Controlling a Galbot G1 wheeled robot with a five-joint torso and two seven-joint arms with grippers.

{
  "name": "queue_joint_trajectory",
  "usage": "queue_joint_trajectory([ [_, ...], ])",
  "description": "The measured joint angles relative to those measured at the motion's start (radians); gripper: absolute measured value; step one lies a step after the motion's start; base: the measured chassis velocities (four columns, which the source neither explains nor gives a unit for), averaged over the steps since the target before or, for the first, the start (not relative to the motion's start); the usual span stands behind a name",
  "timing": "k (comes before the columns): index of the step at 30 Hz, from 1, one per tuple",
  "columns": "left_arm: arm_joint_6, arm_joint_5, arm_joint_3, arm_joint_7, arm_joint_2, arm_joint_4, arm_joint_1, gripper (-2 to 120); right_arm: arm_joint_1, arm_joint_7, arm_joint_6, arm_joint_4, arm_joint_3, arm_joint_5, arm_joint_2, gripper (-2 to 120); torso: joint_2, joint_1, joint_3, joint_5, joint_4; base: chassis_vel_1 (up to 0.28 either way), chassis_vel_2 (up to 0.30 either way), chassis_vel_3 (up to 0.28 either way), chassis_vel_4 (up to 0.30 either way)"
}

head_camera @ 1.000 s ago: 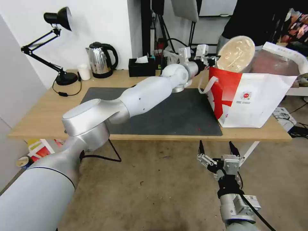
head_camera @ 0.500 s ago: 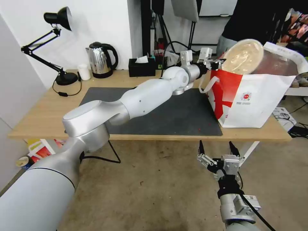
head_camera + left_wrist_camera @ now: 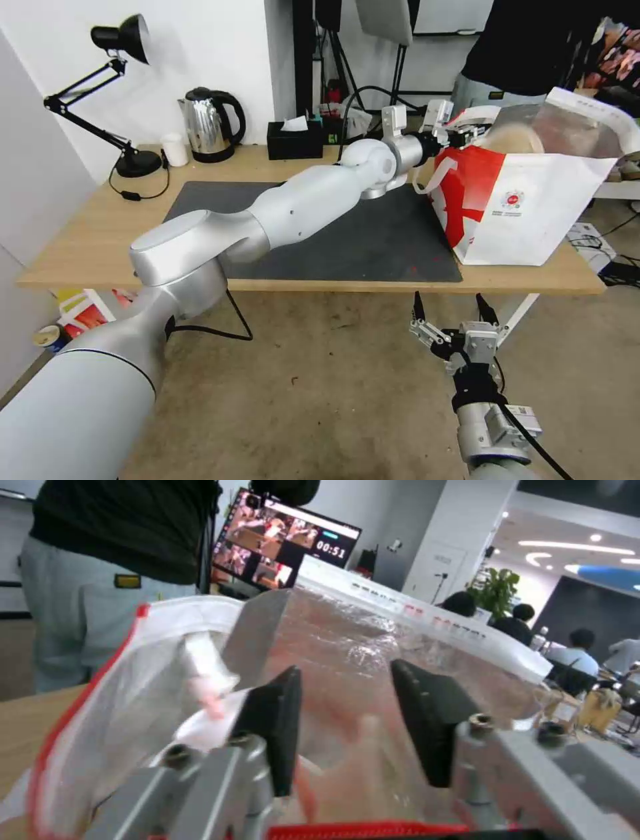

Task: Pick up the trash from the table and place it into the takeout bag.

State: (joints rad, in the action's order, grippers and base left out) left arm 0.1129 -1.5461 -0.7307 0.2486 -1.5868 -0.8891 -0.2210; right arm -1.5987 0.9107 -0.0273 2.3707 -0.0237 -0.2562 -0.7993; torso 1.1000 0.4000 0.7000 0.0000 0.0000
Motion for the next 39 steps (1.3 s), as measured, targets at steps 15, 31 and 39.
queue_joint_trajectory([
  [15, 0.013, -0.003, 0.016, -0.012, 0.037, -0.046, -0.010, 91, 0.000, 0.000, 0.000, 0.000, 0.000, 0.000, 0.000, 100, 0.000, 0.000, 0.000, 0.0000, 0.0001, 0.000, 0.000, 0.000, 0.000],
  [31, -0.039, 0.103, 0.117, -0.117, 0.343, -0.310, -0.119, 100, 0.000, 0.000, 0.000, 0.000, 0.000, 0.000, 0.000, 100, 0.000, 0.000, 0.000, -0.0003, 0.0000, 0.000, 0.000, 0.000, 0.000],
  [39, -0.110, 0.257, 0.226, -0.191, 0.662, -0.598, 0.006, 100, 0.000, 0.000, 0.000, 0.000, 0.000, 0.000, 0.000, 100, 0.000, 0.000, 0.000, -0.0010, 0.0003, 0.000, 0.000, 0.000, 0.000],
])
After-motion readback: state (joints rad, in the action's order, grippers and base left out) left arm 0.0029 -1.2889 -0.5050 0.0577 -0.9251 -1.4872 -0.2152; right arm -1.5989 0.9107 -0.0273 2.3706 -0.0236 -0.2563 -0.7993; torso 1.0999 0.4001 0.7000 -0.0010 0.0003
